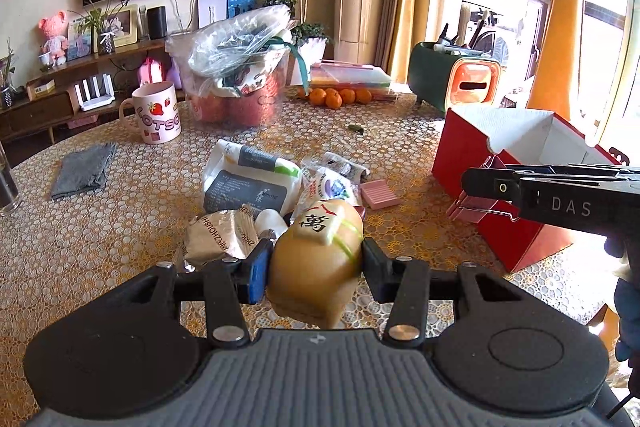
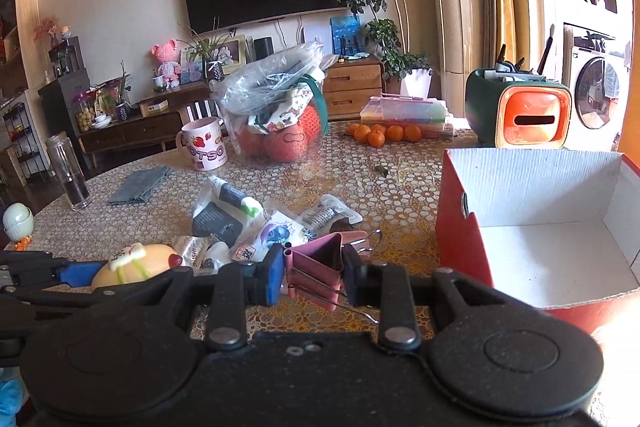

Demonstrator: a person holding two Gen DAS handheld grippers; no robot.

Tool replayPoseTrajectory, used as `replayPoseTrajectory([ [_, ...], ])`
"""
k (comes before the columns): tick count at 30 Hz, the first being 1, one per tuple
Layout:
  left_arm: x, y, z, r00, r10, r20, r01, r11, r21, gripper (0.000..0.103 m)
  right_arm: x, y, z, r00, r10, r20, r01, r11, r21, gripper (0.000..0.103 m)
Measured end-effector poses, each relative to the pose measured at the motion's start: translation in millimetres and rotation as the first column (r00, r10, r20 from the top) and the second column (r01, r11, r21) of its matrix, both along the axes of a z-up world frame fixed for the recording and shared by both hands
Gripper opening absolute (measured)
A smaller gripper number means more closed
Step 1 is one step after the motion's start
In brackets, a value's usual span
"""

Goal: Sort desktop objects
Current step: 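Carry the toy and the clip over the open red cardboard box with both tools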

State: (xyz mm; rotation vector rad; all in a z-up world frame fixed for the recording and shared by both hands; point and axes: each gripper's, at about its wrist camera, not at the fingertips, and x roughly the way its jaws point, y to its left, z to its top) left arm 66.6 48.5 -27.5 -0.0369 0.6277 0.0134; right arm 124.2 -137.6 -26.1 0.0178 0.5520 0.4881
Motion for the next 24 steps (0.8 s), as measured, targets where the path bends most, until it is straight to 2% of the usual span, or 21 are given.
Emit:
replayPoseTrajectory([
  [9, -2.1, -29.4, 29.7, 0.997, -0.058, 0.053, 0.058, 0.998, -0.005, 0.046, -17.3, -31.1, 32.1, 0.998, 0.009, 0.055, -0.011, 0.999, 0.050, 0.029],
  [14, 3.8, -54.0, 45.2, 0.991, -0.102, 0.091, 0.101, 0.995, 0.018, 0.046, -15.9, -51.8, 47.4, 0.996, 0.008, 0.087, -0.012, 0.999, 0.051, 0.029],
  [24, 28.9, -105.1, 55.6, 0.975, -0.193, 0.111, 0.189, 0.981, 0.039, 0.046, -3.1, -101.8, 53.3, 0.992, -0.056, 0.111, 0.053, 0.998, 0.030, 0.029],
])
